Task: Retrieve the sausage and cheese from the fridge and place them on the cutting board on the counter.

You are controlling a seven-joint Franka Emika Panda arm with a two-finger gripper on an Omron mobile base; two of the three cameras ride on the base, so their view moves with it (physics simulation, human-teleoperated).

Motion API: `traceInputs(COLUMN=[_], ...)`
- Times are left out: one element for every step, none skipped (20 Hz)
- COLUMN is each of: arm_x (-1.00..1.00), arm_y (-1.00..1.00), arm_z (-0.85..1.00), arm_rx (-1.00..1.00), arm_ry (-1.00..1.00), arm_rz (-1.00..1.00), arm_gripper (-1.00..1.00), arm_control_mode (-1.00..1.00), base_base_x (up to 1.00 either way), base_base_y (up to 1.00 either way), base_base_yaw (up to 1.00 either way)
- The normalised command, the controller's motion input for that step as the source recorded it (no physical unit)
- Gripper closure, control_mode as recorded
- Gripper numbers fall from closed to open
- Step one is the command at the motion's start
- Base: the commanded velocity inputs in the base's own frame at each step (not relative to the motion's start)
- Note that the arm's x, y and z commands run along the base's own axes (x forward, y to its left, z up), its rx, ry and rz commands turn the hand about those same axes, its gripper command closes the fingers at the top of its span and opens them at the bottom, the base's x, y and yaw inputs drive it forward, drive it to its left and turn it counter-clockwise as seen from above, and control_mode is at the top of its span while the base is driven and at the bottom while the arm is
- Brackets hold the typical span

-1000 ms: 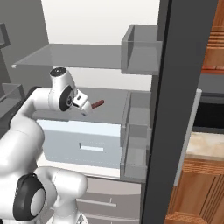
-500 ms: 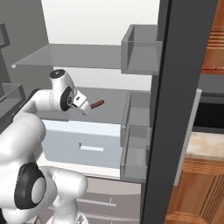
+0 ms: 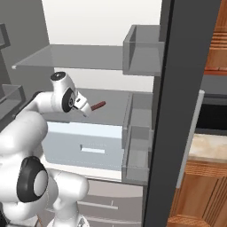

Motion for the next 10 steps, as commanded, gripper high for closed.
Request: traceInputs(arm_x=[0.22,0.29,0.29,0.29,0.30,0.34,0.36,0.37,0.39,0.42], arm_y=[0.06,0.07,0.04,0.04,0.04,0.01,0.01,0.00,0.00,0.00], arm_z=[-0.26,-0.31,-0.29,-0.26,-0.21,-0.12,-0.09,-0.06,-0.01,0.00], arm_rx=[0.00,0.00,0.00,0.00,0.00,0.00,0.00,0.00,0.00,0.00], arm_ry=[-0.01,0.00,0.00,0.00,0.00,0.00,0.00,0.00,0.00,0.00], arm_rz=[-0.03,-0.03,-0.03,-0.03,-0.03,-0.03,-0.04,-0.04,-0.04,-0.04], arm_gripper=[-1.00,-1.00,-1.00,-1.00,-1.00,-1.00,-1.00,-1.00,-1.00,-1.00], arm_control_mode=[-1.00,-1.00,-1.00,-1.00,-1.00,-1.00,-1.00,-1.00,-1.00,-1.00], base_base_x=[0.00,0.00,0.00,0.00,0.00,0.00,0.00,0.00,0.00,0.00], base_base_y=[0.00,0.00,0.00,0.00,0.00,0.00,0.00,0.00,0.00,0.00], base_base_yaw=[0.00,0.00,0.00,0.00,0.00,0.00,0.00,0.00,0.00,0.00])
